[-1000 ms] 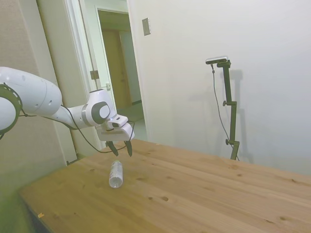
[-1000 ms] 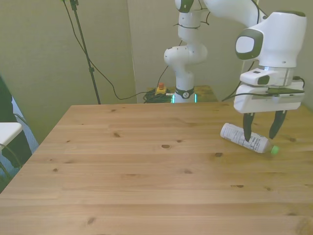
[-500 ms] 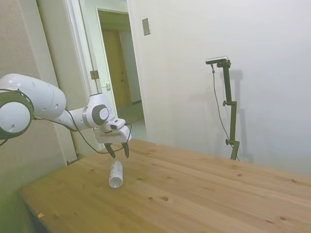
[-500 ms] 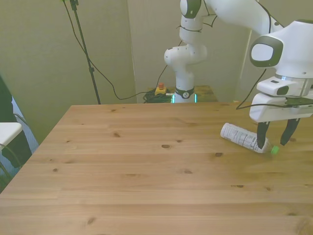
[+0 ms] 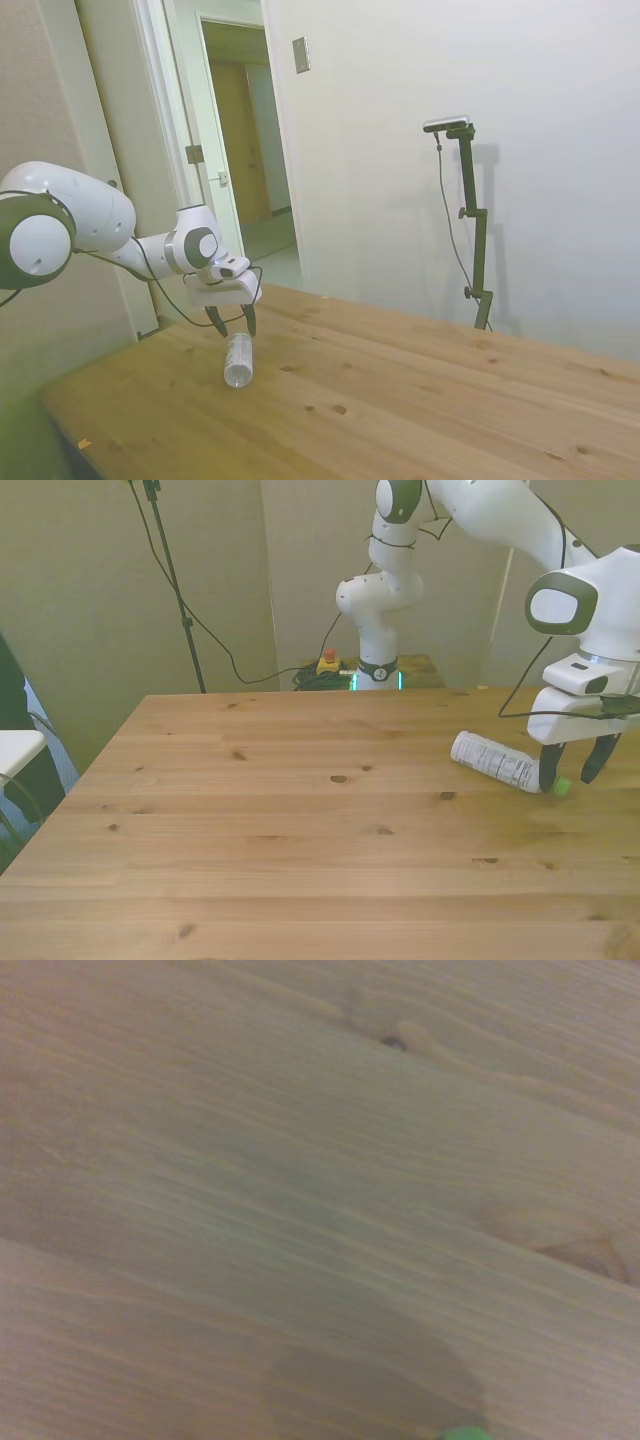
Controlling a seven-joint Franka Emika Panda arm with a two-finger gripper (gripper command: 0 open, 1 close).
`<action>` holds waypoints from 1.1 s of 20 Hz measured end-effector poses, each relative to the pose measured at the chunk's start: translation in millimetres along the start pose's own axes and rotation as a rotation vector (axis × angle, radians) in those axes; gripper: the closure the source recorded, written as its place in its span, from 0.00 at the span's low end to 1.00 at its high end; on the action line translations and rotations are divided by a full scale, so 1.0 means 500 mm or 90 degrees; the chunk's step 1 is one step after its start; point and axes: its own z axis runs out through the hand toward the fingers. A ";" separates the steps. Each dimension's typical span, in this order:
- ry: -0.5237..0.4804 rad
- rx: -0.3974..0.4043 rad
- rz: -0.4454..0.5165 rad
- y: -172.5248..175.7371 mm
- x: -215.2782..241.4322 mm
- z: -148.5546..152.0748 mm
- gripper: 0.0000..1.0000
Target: Stand the water bottle
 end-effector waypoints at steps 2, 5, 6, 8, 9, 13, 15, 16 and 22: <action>-0.002 -0.003 -0.009 0.003 -0.002 0.006 0.00; -0.005 -0.008 -0.022 0.010 -0.003 0.011 0.00; -0.005 -0.008 -0.024 0.012 -0.002 0.013 0.00; -0.001 -0.011 -0.027 0.016 0.001 0.016 0.00; 0.002 -0.012 -0.029 0.018 0.003 0.017 0.00; 0.012 -0.010 -0.031 0.024 0.013 0.017 1.00; 0.012 -0.010 -0.033 0.026 0.015 0.019 1.00; 0.011 -0.011 -0.034 0.026 0.015 0.020 1.00; 0.012 -0.012 -0.038 0.032 0.023 0.020 1.00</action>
